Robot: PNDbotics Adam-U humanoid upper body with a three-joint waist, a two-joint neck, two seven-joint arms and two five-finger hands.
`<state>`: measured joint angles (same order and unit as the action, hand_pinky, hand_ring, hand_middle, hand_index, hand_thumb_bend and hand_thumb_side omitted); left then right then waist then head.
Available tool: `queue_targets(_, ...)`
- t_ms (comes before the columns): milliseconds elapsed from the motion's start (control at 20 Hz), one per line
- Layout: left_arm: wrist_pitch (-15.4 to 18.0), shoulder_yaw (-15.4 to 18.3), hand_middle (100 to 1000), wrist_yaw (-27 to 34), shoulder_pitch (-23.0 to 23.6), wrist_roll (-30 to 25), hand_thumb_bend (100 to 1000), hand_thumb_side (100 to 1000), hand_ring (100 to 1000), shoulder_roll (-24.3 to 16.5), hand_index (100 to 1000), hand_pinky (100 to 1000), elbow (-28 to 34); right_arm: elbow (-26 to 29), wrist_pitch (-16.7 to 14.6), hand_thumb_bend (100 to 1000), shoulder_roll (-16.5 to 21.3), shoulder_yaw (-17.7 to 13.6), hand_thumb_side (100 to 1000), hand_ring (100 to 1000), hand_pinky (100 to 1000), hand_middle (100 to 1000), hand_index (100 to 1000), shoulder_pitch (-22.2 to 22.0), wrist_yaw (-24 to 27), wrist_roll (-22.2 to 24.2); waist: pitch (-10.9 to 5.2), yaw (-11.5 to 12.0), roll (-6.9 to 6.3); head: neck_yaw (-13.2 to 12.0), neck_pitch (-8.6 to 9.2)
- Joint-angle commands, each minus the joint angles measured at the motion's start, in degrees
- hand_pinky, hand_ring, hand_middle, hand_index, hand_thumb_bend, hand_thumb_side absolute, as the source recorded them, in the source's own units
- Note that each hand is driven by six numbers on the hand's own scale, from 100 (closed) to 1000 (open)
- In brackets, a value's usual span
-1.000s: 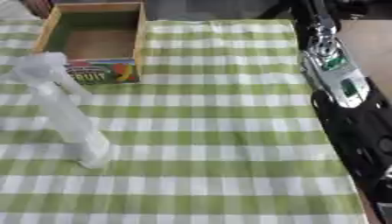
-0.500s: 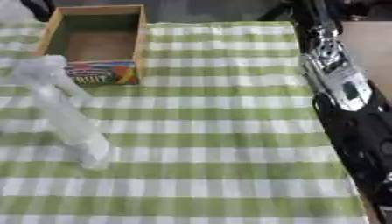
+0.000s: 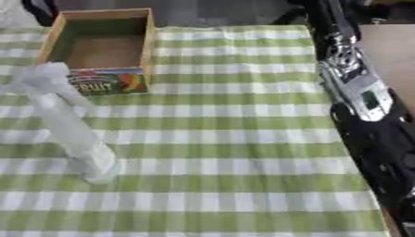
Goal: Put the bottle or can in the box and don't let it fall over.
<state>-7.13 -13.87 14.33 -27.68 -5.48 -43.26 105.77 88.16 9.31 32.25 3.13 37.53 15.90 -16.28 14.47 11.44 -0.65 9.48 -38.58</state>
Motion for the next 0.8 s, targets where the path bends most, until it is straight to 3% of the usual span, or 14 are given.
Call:
queue_targets(50,0.15,0.09,788,0.04,-0.30,-1.91,436,665,748,-1.71,873,1000,1.93,0.70,-0.07,100,1.08,-0.25,786,813,894,865,856,0.72,0.17,0.23,-1.01,0.00,-0.20,-0.13,0.92)
queue_targets(800,-2.35,-2.20,803,-2.63,1.16,-0.59,463,638,747,-3.89,875,1000,4.31,0.62,0.05,100,1.02,0.02,787,813,894,865,856,0.74,0.08,0.47,-0.94,0.01,-0.07,-0.86,0.95)
